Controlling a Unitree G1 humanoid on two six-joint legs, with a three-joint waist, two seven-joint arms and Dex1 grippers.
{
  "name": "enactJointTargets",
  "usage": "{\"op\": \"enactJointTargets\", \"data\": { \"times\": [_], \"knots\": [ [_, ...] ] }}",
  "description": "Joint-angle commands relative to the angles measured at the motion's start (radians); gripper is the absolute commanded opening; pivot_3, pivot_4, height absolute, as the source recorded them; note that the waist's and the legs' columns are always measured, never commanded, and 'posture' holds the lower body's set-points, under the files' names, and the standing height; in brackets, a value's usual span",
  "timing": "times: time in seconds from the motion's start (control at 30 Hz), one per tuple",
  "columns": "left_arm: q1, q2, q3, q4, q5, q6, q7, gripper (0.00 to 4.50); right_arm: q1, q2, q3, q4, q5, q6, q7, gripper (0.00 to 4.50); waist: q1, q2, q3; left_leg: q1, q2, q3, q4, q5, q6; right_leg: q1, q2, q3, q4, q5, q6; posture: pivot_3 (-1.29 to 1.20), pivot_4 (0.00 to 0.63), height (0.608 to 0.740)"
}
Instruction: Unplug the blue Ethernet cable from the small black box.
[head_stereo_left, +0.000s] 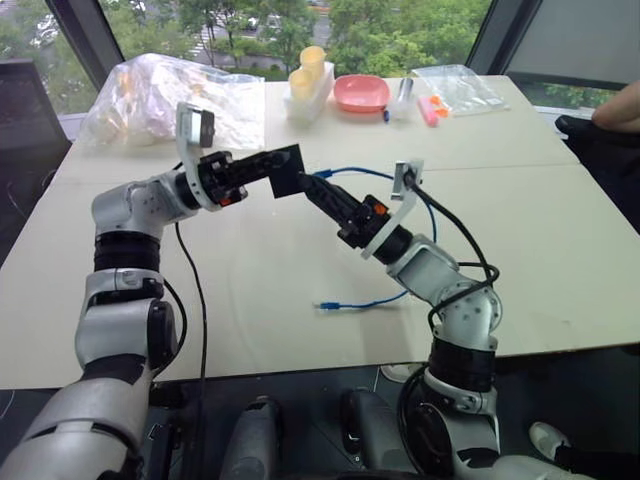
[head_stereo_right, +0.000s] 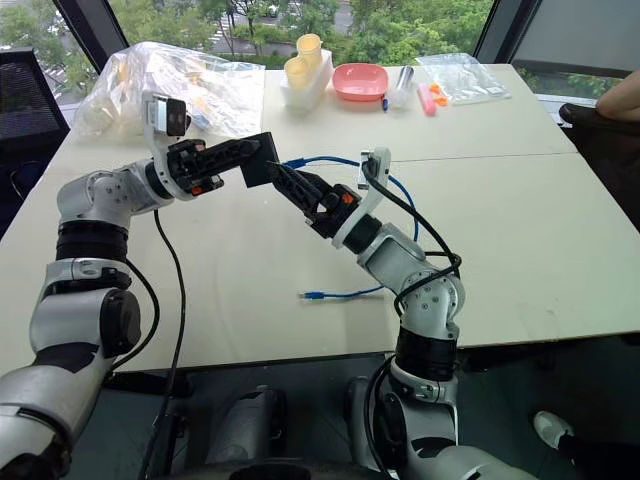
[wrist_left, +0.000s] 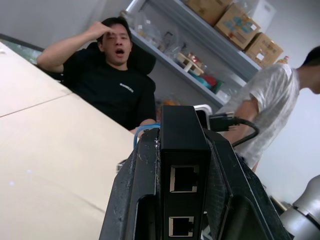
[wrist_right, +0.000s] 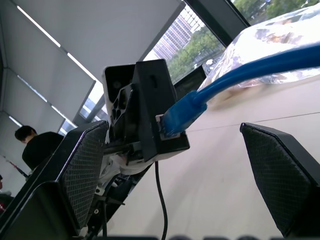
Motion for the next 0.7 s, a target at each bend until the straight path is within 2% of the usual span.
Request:
{"op": "enactJointTargets", "data": {
  "times": [0.03,0.7],
  "knots": [
    [0.005,0.005,0.028,-0.071,-0.055,0.024,0.03,0.53,-0.03,-0.017,0.023,-0.002,0.013,-0.046,0.009,4.4,0.0,0.0,0.0,0.0,0.0,0.0,0.0,0.0,0.0,0.0,0.0,0.0,0.0,0.0,0.0,0.0,0.15,0.74],
    [0.013,0.02,0.024,-0.099,-0.126,0.046,0.078,0.53,-0.012,-0.039,0.041,0.011,0.128,-0.113,0.005,4.4,0.0,0.0,0.0,0.0,0.0,0.0,0.0,0.0,0.0,0.0,0.0,0.0,0.0,0.0,0.0,0.0,0.15,0.74]
  ]
}}
